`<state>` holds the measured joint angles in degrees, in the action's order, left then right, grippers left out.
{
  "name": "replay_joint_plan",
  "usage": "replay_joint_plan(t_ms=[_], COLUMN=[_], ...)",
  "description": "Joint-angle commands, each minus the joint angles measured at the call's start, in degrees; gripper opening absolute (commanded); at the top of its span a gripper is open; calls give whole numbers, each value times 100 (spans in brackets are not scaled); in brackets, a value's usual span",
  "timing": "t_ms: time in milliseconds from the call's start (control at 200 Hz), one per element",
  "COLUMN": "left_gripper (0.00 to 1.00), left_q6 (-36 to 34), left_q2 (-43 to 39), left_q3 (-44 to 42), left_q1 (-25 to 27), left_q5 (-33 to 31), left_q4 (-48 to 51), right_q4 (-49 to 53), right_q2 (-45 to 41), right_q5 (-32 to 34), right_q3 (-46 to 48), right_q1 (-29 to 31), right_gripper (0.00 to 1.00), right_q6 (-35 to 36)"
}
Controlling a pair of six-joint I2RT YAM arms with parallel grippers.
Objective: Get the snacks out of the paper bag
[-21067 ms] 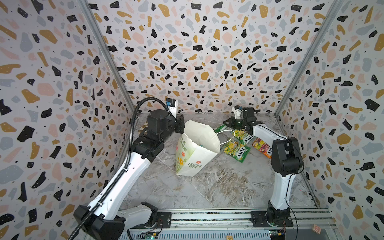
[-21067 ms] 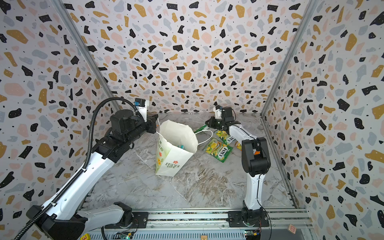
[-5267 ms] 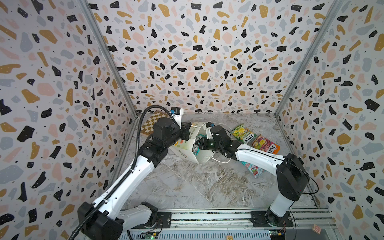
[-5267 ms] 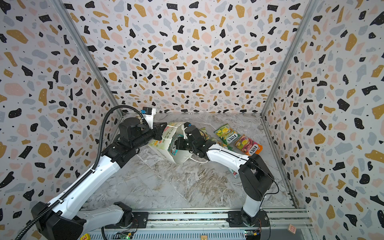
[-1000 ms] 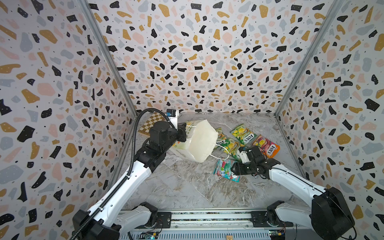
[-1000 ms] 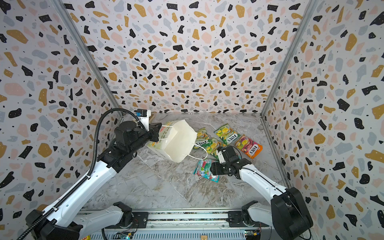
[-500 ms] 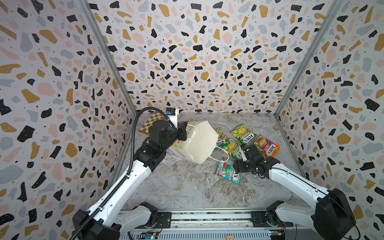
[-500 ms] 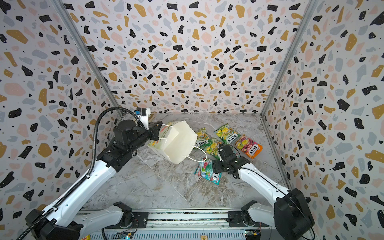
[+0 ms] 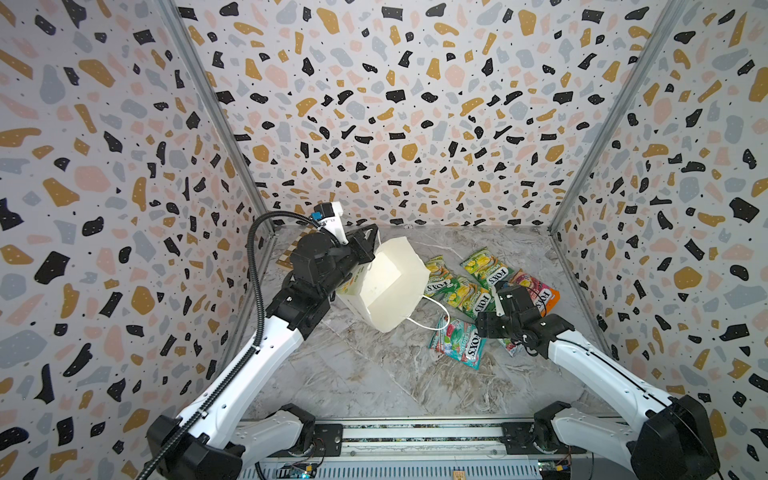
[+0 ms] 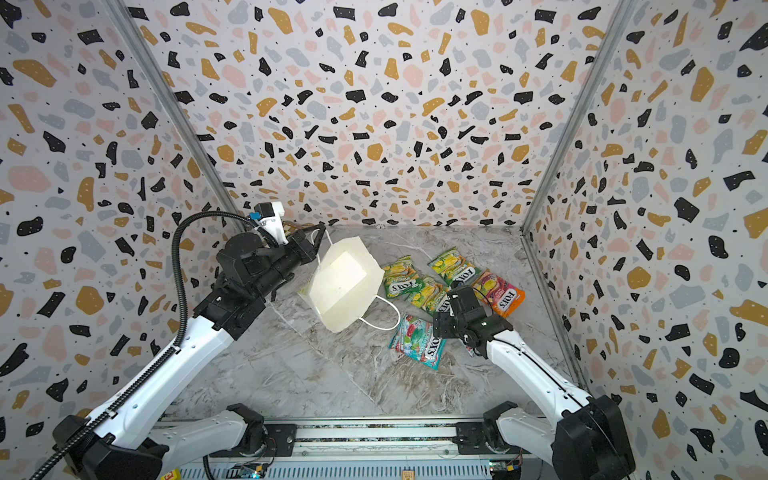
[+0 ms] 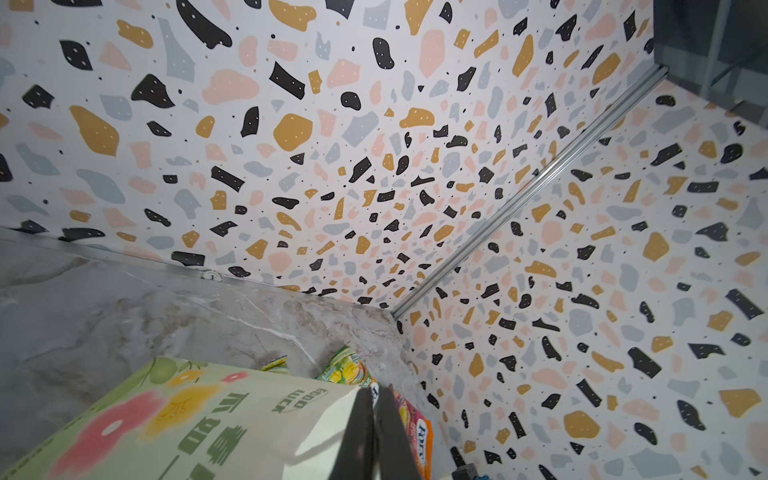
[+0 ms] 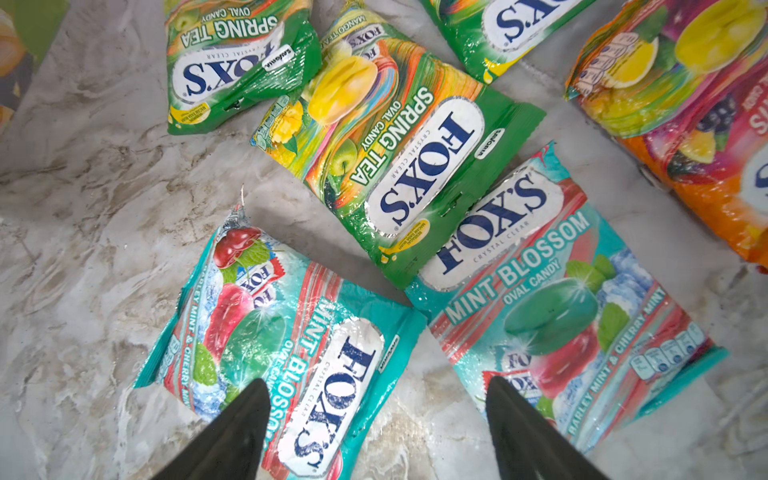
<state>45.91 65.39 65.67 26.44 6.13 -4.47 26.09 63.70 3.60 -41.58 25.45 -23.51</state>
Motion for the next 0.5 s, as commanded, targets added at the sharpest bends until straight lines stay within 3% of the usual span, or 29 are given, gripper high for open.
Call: replay_joint_plan(t_ms=[0, 380, 496], left_gripper=[0, 0, 0], left_q6=[851, 1623, 2008], left_q2=[74, 307, 408], left_q3=[274, 208, -137], left_q1=[11, -30, -132], left_q5=[228, 508, 773], left_q4=[-704, -951, -1486], right_q4=[32, -2, -16], right_q2=[-51, -16, -16], right_q5=[39, -8, -25], right_q3=[10, 60, 87], right_q1=[-23, -63, -58], right_gripper=[83, 83, 83], right_q6=[-20, -4, -3])
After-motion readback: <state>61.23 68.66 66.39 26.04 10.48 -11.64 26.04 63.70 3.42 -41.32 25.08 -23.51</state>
